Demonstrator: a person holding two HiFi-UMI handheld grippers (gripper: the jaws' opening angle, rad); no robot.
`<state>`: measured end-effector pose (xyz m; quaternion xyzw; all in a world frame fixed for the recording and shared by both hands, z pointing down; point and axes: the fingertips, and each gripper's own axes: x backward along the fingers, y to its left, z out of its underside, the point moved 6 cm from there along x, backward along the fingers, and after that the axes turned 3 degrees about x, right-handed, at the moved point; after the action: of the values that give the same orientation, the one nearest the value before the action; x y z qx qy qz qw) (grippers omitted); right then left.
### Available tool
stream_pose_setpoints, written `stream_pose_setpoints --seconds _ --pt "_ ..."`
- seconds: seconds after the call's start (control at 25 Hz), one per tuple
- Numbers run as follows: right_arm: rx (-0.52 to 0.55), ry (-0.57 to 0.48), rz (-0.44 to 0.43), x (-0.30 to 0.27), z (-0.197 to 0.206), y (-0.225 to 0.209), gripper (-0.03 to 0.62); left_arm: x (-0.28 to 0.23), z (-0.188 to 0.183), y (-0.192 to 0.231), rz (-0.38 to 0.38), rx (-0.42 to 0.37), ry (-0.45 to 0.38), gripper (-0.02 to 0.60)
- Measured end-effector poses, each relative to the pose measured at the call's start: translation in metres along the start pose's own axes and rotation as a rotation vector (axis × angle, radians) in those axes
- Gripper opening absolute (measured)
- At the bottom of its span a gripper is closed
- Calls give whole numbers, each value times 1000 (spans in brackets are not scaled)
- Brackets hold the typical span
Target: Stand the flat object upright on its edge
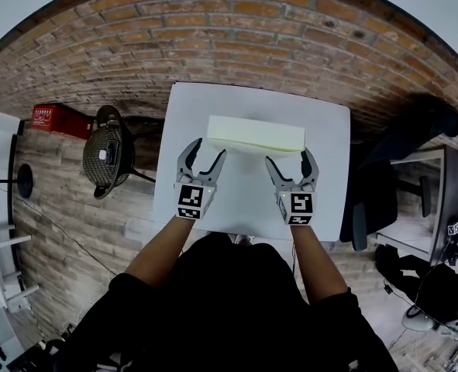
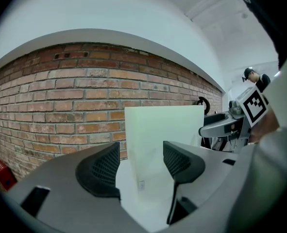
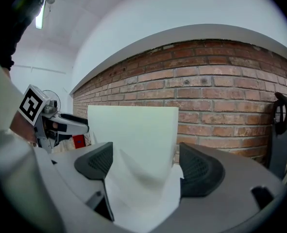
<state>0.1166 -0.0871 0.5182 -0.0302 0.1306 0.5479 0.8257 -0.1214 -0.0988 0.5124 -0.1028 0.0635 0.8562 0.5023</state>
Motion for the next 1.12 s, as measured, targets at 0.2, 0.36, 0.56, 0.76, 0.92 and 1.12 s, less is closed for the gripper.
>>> stream_pose_setpoints --seconds 0.2,0.36,0.56,0.76,0.92,1.12 --pt "-7 -5 7 10 0 -8 431 10 -3 0 -5 3 -1 270" --pt "-7 -14 5 19 -3 -14 431 16 -8 -4 -1 3 -5 270" --pt "-6 -37 -24 40 -11 -21 416 24 -23 -19 41 -24 -13 270" --pt "10 -74 -68 65 -31 -19 360 42 -43 -38 80 -28 -50 270" --pt "18 -142 -143 83 -55 -11 265 60 -63 -59 117 -50 -87 203" --pt "-2 -215 -244 99 -85 8 150 79 -86 -80 135 -41 -134 124"
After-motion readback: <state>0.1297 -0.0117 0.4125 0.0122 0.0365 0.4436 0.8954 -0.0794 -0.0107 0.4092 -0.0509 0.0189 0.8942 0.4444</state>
